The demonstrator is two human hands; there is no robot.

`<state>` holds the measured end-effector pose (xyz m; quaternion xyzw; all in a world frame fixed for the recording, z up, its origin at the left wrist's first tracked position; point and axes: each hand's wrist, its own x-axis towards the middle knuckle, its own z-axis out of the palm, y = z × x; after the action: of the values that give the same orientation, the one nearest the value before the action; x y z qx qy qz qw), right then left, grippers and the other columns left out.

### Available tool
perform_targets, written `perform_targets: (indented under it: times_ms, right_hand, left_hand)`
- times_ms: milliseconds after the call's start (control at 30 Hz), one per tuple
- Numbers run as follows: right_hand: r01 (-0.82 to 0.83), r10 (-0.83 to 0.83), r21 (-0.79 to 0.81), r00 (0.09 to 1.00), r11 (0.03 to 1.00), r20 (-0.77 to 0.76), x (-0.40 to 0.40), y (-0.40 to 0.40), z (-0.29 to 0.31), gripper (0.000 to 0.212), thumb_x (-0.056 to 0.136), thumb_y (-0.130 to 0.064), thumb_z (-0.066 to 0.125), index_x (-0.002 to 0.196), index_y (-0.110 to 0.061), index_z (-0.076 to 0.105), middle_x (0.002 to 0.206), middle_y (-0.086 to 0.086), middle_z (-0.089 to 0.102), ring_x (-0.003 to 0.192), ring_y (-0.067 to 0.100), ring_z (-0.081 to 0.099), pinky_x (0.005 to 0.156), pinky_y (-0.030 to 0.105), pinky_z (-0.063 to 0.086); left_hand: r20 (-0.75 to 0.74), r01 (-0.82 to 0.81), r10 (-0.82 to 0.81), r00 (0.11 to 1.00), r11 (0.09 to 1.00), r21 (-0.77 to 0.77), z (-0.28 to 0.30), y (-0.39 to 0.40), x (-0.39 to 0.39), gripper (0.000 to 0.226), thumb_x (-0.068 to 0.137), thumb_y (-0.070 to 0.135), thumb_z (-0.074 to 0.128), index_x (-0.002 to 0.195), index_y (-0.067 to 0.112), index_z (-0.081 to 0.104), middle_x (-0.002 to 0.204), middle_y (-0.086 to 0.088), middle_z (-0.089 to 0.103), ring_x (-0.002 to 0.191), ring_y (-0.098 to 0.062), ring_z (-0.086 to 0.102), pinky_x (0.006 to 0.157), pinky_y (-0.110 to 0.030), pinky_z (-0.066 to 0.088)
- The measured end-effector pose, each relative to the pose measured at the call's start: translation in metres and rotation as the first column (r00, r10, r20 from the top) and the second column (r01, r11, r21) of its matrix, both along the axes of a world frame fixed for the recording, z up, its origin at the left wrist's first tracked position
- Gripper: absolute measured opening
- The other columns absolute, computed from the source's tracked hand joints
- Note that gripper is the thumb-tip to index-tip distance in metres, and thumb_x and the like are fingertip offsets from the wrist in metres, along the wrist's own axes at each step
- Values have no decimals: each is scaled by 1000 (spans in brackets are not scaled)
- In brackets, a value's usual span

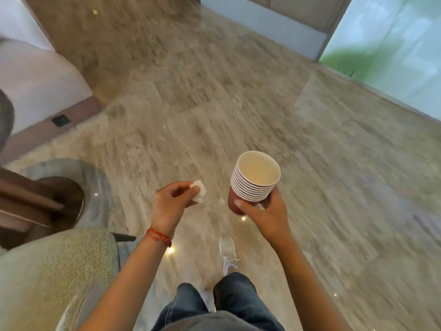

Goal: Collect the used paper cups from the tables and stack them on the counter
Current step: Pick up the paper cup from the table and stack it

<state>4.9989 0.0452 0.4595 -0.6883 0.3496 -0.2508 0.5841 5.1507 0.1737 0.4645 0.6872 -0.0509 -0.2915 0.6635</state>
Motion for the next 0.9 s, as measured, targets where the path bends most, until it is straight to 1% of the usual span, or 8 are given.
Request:
perform_targets:
  times_ms: [133,233,367,433,500,600,700,900]
  right_hand:
    - [-142,142,-8,990,990,16,64,-52,4,58,57,-44,80,104,-56,49,102,-27,64,98,2,63,82,25,53]
    - [-226,229,-56,973,972,41,114,-91,8,58,58,-43,80,108,-46,51,100,-19,66,93,7,65,77,25,55]
    - [-340,342,-53,939,939,41,178,-134,14,61,59,-43,81,112,-36,53,102,-9,67,96,14,65,84,38,56]
    - [-406,408,-52,912,912,35,213,-151,17,63,59,-44,80,115,-34,52,103,-10,67,98,12,64,84,36,56]
    - [-450,451,-40,892,892,26,245,-160,21,61,58,-45,80,113,-38,53,104,-11,66,100,12,64,84,33,55]
    - [-491,491,-5,871,871,16,291,-167,15,57,55,-45,80,106,-40,54,100,-12,67,97,14,64,83,33,55]
    - [-547,547,12,837,837,6,344,-171,6,58,54,-47,80,106,-39,54,100,-15,67,97,11,65,82,31,55]
    - [-617,617,11,787,787,23,479,-169,-6,59,57,-46,80,109,-42,53,102,-17,67,98,10,64,81,27,54]
  left_hand:
    - [25,-120,120,992,993,-4,6,-32,50,7,80,4,69,79,10,71,80,-5,72,71,-14,68,62,-21,57]
    - [50,-204,204,978,979,-21,11,-59,88,13,79,4,69,74,15,71,70,5,73,66,-10,69,58,-18,54]
    - [61,-291,293,954,956,-39,23,-89,129,17,79,3,69,70,17,72,69,8,74,62,-7,68,56,-15,53]
    - [78,-331,331,941,944,-15,25,-101,152,17,79,5,69,71,19,71,69,8,74,63,-7,69,56,-15,53]
    - [91,-374,372,924,927,10,27,-107,174,15,79,7,70,73,20,71,69,6,73,66,-8,69,57,-15,53]
    - [90,-437,434,897,899,24,23,-109,209,19,78,8,71,69,24,72,68,4,72,64,-9,69,56,-16,53]
    - [105,-504,499,860,863,33,15,-109,255,23,77,7,72,67,28,72,66,4,72,63,-9,69,56,-17,53]
    - [90,-581,576,812,813,30,6,-105,379,16,78,4,70,73,19,71,62,4,71,58,-7,67,55,-16,53]
